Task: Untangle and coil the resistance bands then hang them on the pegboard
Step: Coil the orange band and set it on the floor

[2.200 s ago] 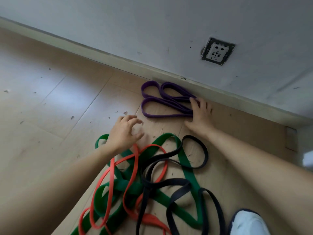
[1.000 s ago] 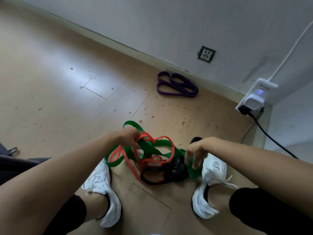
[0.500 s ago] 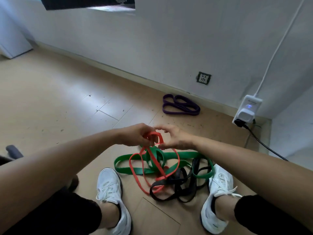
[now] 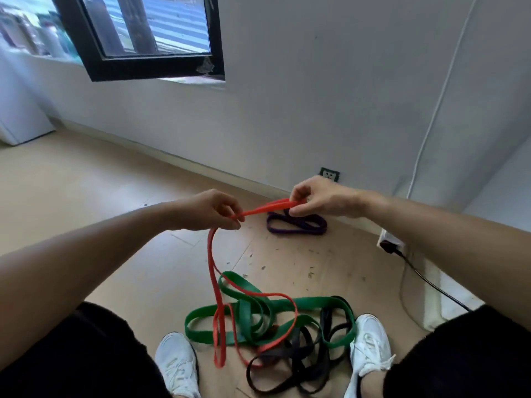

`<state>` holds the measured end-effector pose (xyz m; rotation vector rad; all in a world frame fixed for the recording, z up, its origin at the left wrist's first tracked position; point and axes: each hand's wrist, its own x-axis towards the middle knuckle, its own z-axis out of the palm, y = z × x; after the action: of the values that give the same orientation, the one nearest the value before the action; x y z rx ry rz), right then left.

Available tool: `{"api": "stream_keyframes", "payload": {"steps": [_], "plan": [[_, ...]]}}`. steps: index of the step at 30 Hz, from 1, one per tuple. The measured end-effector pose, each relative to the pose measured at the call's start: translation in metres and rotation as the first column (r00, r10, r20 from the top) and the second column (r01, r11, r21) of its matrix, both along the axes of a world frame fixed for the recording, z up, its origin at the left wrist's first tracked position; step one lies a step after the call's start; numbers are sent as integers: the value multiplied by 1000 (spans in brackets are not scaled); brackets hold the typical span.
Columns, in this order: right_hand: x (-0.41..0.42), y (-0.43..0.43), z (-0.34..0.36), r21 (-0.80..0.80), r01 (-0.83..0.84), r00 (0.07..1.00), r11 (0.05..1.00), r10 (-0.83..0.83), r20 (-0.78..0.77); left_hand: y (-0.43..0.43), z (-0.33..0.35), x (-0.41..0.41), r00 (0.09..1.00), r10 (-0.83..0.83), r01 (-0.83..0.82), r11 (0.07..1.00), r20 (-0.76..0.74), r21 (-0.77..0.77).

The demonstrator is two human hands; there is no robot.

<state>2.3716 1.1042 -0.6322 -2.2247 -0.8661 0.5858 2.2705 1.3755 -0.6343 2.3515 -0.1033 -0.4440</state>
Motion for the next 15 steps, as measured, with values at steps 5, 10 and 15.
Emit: {"api": "stream_keyframes", "payload": {"steps": [5,10,15], "plan": [[12,2,19,92,19,990,996,-32,139,-8,-1,11,1000,-6,9,991,26,-133],[30,-1,20,204,23,1000,979,-26,11,-11,-23,14,981,-119,83,970,-152,-228],[51,-7,21,242,41,994,969,-14,-112,-11,-38,24,972,-78,4,947,-220,-320]]}}
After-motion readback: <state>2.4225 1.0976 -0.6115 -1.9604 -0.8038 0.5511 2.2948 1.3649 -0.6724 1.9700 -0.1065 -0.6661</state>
